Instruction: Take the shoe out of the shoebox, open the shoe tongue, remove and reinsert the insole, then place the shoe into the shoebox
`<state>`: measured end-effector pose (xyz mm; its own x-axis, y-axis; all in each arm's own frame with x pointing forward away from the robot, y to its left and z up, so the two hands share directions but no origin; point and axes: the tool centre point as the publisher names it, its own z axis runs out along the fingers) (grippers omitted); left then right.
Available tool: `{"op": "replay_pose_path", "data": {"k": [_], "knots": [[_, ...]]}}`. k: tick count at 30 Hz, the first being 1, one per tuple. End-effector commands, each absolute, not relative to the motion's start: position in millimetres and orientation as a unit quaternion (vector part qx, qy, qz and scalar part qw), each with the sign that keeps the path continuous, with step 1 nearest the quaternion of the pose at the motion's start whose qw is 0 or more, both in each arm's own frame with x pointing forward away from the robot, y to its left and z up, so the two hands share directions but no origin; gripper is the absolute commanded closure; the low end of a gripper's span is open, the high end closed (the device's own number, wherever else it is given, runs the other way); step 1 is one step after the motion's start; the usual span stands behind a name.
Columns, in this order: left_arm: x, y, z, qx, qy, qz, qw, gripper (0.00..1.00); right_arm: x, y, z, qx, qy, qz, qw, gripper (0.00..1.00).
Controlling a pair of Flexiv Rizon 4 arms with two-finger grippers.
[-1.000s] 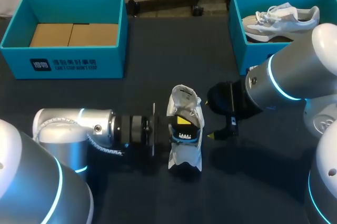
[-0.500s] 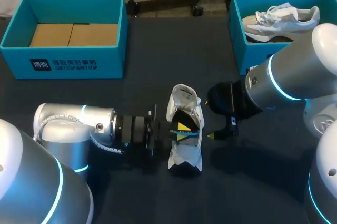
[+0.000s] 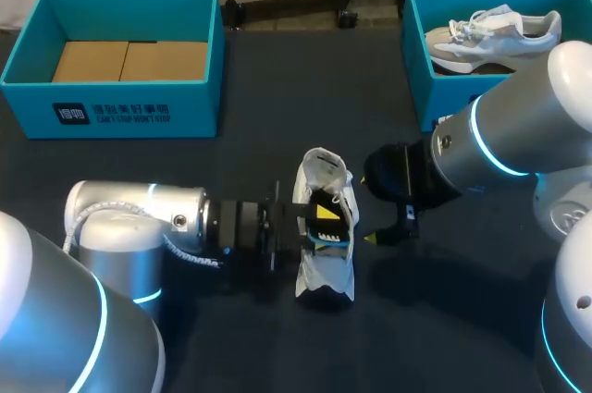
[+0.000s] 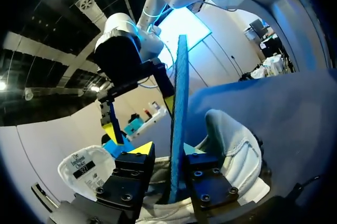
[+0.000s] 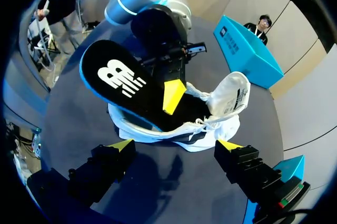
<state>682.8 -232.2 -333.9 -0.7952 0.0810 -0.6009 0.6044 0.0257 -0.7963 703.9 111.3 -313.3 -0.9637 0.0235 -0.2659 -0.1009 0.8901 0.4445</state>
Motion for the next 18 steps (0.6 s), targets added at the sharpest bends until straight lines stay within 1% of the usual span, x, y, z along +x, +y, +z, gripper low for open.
{"op": "replay_pose_path", "data": {"k": [1,5,6,7,8,13,18], "knots": [[676,-223,-326,0.249,0.687,-0.651,0.205,0.67,702,112,-314,-0.02,0.963,0.232,0.135,0.0],[673,-221,-323,0.253,0.687,-0.65,0.204,0.71,702,112,-314,-0.02,0.963,0.232,0.135,0.0],[671,-220,-323,0.255,0.689,-0.648,0.201,0.75,702,112,-314,-0.02,0.963,0.232,0.135,0.0],[671,-220,-323,0.255,0.689,-0.648,0.201,0.75,702,112,-314,-0.02,0.963,0.232,0.135,0.0],[669,-220,-326,0.258,0.691,-0.645,0.196,1.0,702,112,-314,-0.02,0.963,0.232,0.135,0.0],[672,-225,-337,0.273,0.702,-0.63,0.19,1.0,702,112,-314,-0.02,0.963,0.232,0.135,0.0],[680,-230,-345,0.299,0.709,-0.606,0.2,1.0,702,112,-314,-0.02,0.963,0.232,0.135,0.0]]}}
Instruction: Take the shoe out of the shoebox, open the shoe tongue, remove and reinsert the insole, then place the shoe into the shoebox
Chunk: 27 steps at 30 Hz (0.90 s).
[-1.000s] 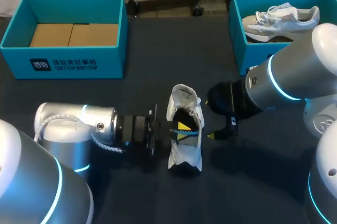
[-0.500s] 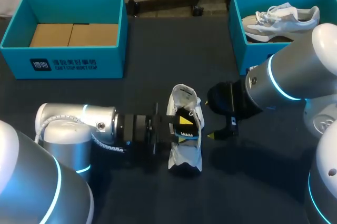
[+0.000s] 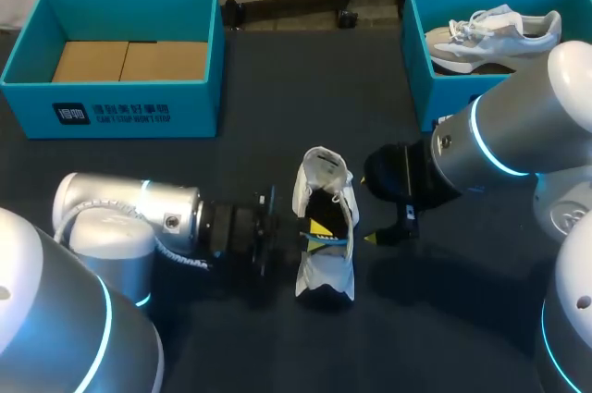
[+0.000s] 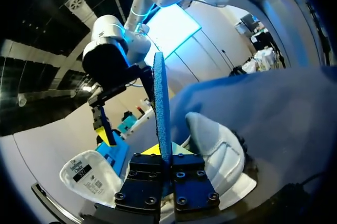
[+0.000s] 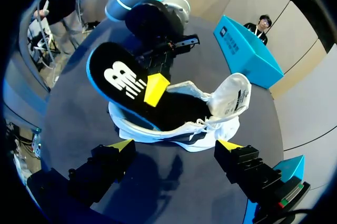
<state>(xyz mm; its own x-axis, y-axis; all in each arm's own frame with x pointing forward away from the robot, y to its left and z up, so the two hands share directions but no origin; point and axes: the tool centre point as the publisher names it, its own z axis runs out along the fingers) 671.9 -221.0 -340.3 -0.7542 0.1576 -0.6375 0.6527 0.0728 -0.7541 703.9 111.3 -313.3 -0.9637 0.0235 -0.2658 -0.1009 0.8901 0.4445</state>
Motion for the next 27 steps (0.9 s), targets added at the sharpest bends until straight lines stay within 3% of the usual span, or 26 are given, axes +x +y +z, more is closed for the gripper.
{"op": "replay_pose_path", "data": {"k": [1,10,11,12,22,24,25,27], "knots": [[683,-231,-346,0.299,0.711,-0.603,0.201,1.0,702,112,-314,-0.02,0.963,0.232,0.135,0.0],[690,-231,-347,0.3,0.713,-0.597,0.213,0.99,702,112,-314,-0.02,0.963,0.232,0.135,0.0],[689,-229,-344,0.297,0.711,-0.6,0.215,0.66,702,112,-314,-0.02,0.963,0.232,0.135,0.0],[686,-228,-340,0.294,0.709,-0.604,0.215,0.52,702,112,-314,-0.02,0.963,0.232,0.135,0.0],[673,-223,-321,0.294,0.696,-0.618,0.217,0.65,702,112,-314,-0.02,0.963,0.232,0.135,0.0],[671,-222,-321,0.295,0.695,-0.619,0.216,0.77,702,112,-314,-0.02,0.963,0.232,0.135,0.0],[670,-222,-322,0.296,0.696,-0.619,0.213,0.95,702,112,-314,-0.02,0.963,0.232,0.135,0.0],[671,-223,-328,0.302,0.7,-0.613,0.209,1.0,702,112,-314,-0.02,0.963,0.232,0.135,0.0]]}}
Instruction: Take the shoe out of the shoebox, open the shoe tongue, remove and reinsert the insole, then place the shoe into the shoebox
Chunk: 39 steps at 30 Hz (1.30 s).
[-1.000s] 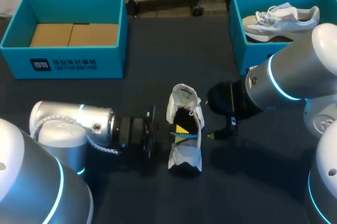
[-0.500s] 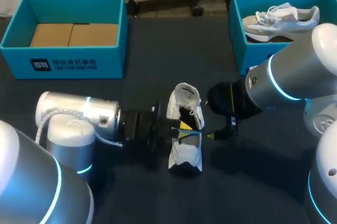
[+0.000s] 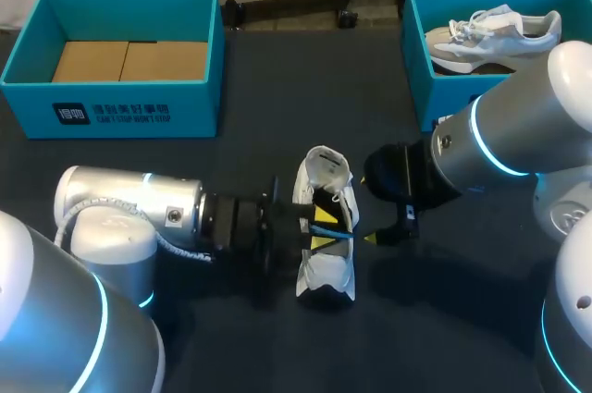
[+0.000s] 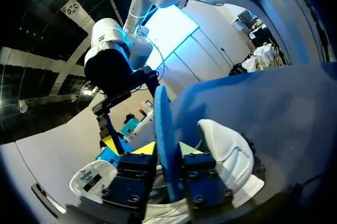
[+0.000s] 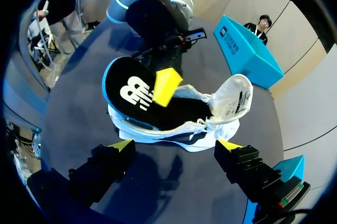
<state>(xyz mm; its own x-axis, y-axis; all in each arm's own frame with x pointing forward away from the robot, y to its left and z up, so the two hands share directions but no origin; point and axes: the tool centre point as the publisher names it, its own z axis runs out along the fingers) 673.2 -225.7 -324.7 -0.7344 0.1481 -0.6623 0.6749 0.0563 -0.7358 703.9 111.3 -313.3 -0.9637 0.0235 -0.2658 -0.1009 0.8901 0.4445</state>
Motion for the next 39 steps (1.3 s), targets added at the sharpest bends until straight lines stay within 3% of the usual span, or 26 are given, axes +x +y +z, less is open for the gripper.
{"op": "replay_pose_path", "data": {"k": [1,20,22,27,32,35,39], "knots": [[672,-224,-331,0.306,0.7,-0.611,0.208,1.0,702,112,-314,-0.02,0.963,0.232,0.135,0.0],[692,-233,-345,0.353,0.688,-0.588,0.236,1.0,702,112,-314,-0.02,0.963,0.232,0.135,0.0],[688,-230,-339,0.345,0.684,-0.597,0.237,0.55,702,112,-314,-0.02,0.963,0.232,0.135,0.0],[679,-223,-328,0.336,0.677,-0.609,0.238,0.51,702,112,-314,-0.02,0.963,0.232,0.135,0.0],[671,-218,-324,0.334,0.674,-0.615,0.235,0.63,702,112,-314,-0.02,0.963,0.232,0.135,0.0],[668,-217,-329,0.331,0.678,-0.616,0.227,1.0,702,112,-314,-0.02,0.963,0.232,0.135,0.0],[671,-220,-341,0.334,0.685,-0.61,0.215,1.0,702,112,-314,-0.02,0.963,0.232,0.135,0.0]]}}
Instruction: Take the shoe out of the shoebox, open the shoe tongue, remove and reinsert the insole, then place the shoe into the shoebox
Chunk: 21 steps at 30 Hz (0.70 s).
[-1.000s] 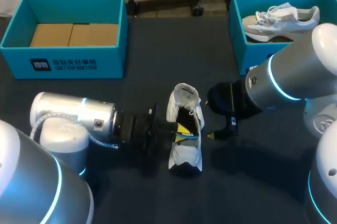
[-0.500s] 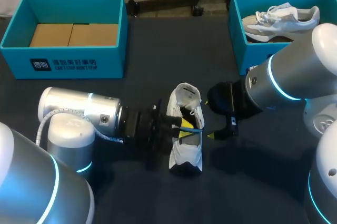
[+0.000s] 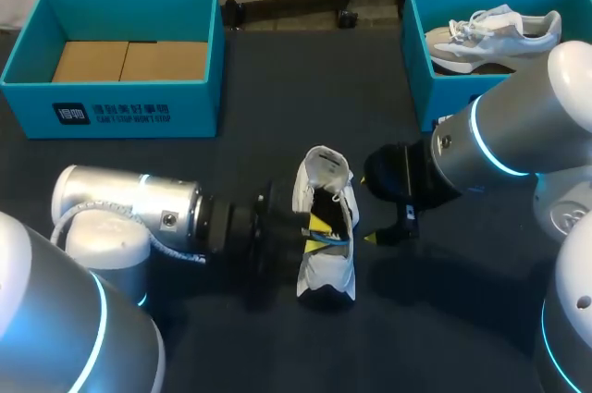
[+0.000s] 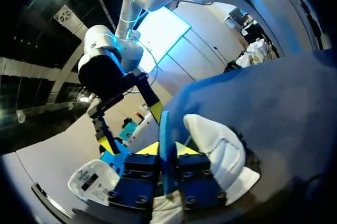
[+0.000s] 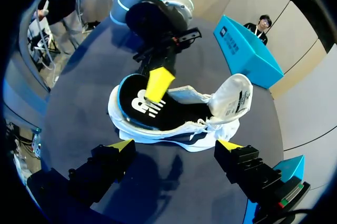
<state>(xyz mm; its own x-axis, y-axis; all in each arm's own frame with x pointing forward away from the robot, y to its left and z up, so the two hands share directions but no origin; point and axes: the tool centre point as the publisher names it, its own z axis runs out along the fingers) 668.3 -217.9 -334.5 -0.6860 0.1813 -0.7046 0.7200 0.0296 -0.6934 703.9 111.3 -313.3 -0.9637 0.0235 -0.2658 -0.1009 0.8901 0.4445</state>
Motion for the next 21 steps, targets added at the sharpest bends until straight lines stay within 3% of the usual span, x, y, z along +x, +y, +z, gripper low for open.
{"op": "replay_pose_path", "data": {"k": [1,13,15,16,21], "knots": [[672,-221,-344,0.334,0.688,-0.608,0.213,1.0,702,112,-314,-0.02,0.963,0.232,0.135,0.0],[687,-227,-358,0.336,0.705,-0.589,0.209,1.0,702,112,-314,-0.02,0.963,0.232,0.135,0.0],[683,-225,-350,0.331,0.7,-0.595,0.215,0.61,702,112,-314,-0.02,0.963,0.232,0.135,0.0],[682,-224,-346,0.33,0.698,-0.597,0.216,0.57,702,112,-314,-0.02,0.963,0.232,0.135,0.0],[675,-215,-332,0.332,0.691,-0.602,0.223,0.58,702,112,-314,-0.02,0.963,0.232,0.135,0.0]]}}
